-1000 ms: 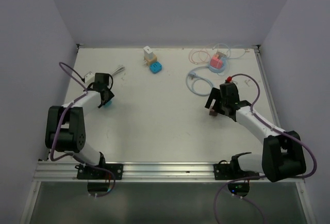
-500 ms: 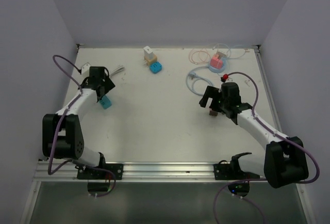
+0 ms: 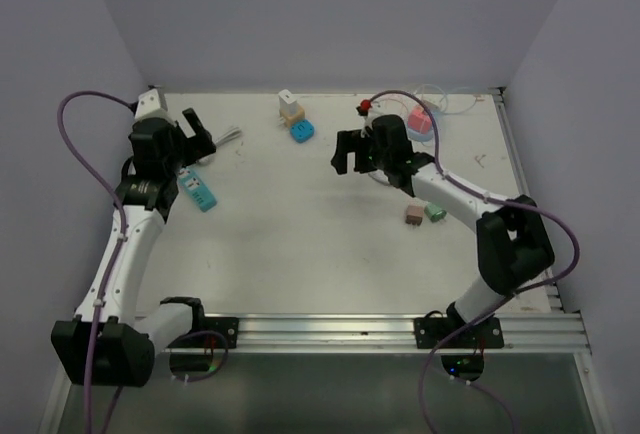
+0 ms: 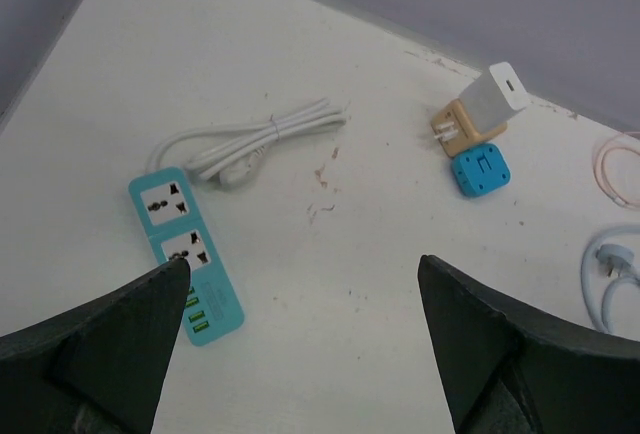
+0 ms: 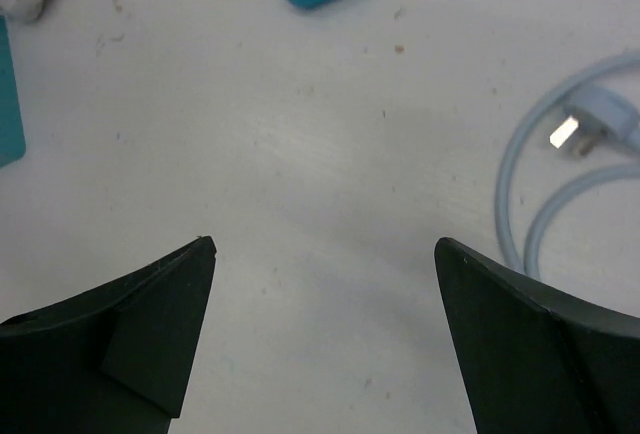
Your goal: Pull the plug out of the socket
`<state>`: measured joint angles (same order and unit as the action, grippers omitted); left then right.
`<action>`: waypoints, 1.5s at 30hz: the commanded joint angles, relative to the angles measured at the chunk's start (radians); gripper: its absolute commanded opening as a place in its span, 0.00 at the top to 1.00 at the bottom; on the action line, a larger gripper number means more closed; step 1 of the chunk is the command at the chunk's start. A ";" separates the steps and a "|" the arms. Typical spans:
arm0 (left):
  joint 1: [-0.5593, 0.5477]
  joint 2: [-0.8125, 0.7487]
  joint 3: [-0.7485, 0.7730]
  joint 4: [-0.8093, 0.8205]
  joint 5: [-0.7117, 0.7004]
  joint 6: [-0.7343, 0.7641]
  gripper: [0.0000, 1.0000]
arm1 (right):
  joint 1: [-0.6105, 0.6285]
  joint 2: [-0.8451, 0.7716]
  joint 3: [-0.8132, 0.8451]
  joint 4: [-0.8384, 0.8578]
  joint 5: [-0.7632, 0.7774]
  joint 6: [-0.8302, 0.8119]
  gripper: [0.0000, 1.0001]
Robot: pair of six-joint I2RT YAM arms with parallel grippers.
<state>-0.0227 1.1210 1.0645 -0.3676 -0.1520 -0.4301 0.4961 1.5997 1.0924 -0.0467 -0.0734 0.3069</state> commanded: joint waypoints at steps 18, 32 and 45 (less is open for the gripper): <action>-0.029 -0.090 -0.153 0.067 -0.070 0.067 0.00 | 0.038 0.902 1.041 -0.185 -0.002 -0.252 0.01; -0.026 -0.079 -0.163 0.076 -0.050 0.068 0.01 | 0.047 1.000 1.130 -0.173 -0.082 -0.364 0.01; -0.013 -0.075 -0.167 0.081 -0.035 0.068 0.01 | 0.053 1.042 1.195 -0.176 -0.060 -0.410 0.24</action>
<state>-0.0460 1.0458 0.8917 -0.3294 -0.1970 -0.3813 0.5388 2.6320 2.2566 -0.2214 -0.1238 -0.0776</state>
